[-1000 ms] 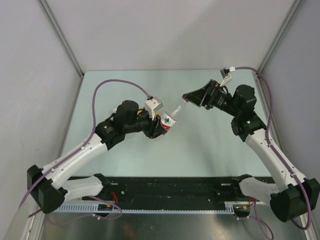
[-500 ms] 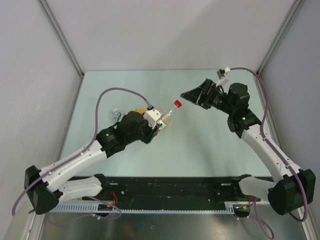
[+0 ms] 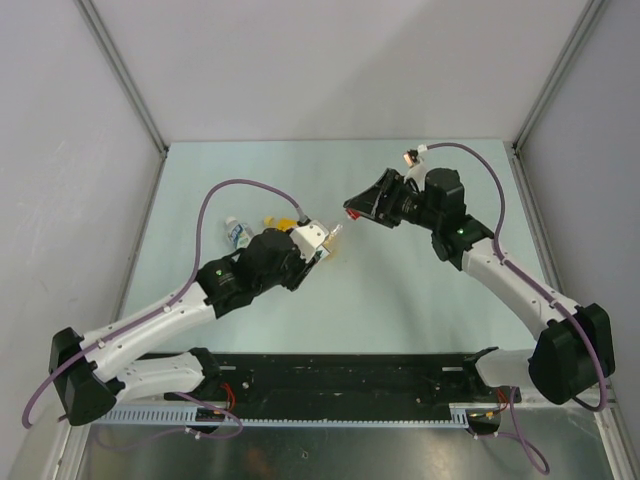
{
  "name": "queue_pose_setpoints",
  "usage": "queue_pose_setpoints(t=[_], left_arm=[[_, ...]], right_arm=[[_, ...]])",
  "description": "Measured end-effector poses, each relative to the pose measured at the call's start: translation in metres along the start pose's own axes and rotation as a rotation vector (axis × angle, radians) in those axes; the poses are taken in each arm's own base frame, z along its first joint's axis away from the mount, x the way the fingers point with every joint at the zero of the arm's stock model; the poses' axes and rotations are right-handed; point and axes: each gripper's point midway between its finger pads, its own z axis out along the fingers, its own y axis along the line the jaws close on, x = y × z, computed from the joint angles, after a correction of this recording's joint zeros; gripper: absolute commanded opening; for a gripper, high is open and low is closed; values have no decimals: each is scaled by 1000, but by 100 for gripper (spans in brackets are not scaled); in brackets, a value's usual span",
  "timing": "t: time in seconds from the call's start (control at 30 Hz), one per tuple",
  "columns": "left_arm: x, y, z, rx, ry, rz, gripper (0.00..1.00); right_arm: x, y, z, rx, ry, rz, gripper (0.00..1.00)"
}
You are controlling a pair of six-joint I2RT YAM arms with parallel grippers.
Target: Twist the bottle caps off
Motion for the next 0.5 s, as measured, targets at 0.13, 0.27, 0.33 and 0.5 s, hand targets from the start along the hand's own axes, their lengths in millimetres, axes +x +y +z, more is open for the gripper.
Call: queue_pose_setpoints(t=[0.13, 0.27, 0.33, 0.5], left_arm=[[2, 0, 1, -8, 8, 5, 23], [2, 1, 0, -15, 9, 8, 22], [2, 2, 0, -20, 8, 9, 23], [3, 2, 0, -27, 15, 11, 23]], right_arm=[[3, 0, 3, 11, 0, 8, 51], [3, -4, 4, 31, -7, 13, 36], [3, -7, 5, 42, -10, 17, 26], [4, -8, 6, 49, -12, 20, 2]])
